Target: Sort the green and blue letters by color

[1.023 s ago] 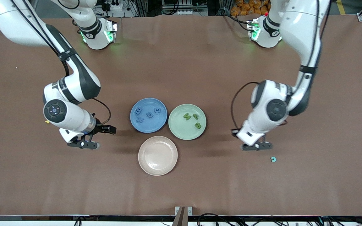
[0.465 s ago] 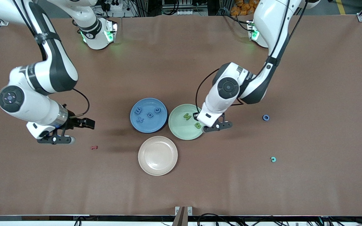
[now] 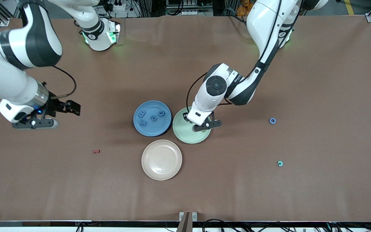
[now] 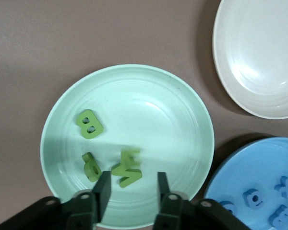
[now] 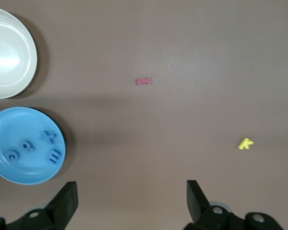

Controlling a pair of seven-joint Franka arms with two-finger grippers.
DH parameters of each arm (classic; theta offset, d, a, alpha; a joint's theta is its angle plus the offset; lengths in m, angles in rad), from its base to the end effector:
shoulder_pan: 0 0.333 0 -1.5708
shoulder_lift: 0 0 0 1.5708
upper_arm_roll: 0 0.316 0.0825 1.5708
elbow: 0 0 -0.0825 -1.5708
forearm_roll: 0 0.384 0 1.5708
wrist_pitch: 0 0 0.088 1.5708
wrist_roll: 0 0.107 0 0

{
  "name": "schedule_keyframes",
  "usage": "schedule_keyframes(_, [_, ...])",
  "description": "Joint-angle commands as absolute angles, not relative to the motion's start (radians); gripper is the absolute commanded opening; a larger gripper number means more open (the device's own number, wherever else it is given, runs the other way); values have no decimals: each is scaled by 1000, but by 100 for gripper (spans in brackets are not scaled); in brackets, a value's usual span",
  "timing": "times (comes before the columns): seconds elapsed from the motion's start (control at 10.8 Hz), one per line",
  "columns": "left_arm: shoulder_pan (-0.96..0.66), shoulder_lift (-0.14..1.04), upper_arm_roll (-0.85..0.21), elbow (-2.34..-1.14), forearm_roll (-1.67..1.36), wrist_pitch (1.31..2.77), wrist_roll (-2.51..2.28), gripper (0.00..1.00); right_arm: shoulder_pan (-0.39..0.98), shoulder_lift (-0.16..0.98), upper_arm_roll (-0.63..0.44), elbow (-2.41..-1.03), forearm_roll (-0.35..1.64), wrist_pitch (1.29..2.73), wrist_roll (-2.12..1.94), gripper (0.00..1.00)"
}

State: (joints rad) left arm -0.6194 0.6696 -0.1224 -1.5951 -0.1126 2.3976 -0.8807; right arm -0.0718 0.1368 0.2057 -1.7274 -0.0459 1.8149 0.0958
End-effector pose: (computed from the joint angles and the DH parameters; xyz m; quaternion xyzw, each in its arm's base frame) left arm 0.5318 -0.4712 0.2559 0.9870 0.1231 -0.0098 0.1025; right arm 0.5943 0.0706 0.4931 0.9994 0.0245 -0.0220 0.0108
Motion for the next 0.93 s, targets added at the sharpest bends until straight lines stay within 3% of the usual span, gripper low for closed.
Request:
schedule_keyframes(0.0, [-614, 669, -120, -1562, -123, 2399, -894, 100, 23, 61, 65, -1769, -21, 1807, -7, 100])
schedule_keyframes(0.37, [-520, 545, -112, -1568, -55, 2360, -680, 100, 72, 29, 6, -1720, -21, 1798, -18, 100])
schedule_keyframes(0.84, [-327, 367, -124, -1571, -63, 2122, -409, 100, 42, -35, 26, -1632, -21, 1684, -15, 100])
